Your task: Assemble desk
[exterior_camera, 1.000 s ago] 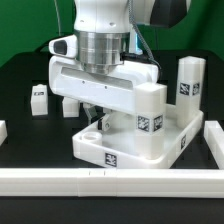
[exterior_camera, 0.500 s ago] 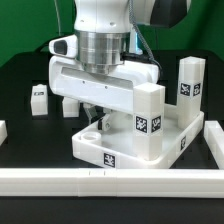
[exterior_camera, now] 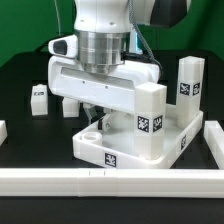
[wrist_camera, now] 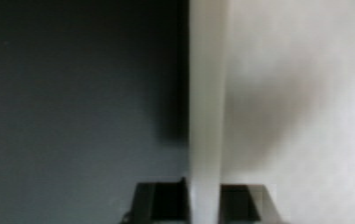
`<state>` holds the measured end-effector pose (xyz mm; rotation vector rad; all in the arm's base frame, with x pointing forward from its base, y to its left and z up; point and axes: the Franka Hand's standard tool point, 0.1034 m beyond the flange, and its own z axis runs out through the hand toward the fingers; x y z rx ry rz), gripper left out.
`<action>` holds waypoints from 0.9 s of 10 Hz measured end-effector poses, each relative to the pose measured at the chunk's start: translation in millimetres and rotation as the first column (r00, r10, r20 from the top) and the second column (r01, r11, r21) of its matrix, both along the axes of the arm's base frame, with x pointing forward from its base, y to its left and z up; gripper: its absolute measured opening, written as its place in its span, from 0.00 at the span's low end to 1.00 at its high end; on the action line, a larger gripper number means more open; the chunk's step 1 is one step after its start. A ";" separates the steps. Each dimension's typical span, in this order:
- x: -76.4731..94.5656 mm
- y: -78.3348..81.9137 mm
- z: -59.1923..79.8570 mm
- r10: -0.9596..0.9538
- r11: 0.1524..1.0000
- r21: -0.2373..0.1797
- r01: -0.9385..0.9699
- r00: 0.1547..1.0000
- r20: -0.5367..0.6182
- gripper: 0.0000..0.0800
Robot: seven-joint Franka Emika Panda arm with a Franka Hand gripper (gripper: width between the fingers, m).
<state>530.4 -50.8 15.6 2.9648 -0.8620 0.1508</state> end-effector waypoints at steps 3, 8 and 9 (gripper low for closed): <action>1.5 -1.1 0.4 0.179 0.984 -0.016 -0.180 0.984 -0.012 0.08; 20.1 3.2 0.8 0.451 0.891 -0.054 -0.451 0.893 -0.012 0.08; 20.6 3.0 1.3 0.496 0.866 -0.058 -0.497 0.868 -0.018 0.08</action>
Offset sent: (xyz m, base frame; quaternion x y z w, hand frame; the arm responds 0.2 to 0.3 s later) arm 0.0133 -0.0100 -0.0052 -0.0174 0.0081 -0.2311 0.9727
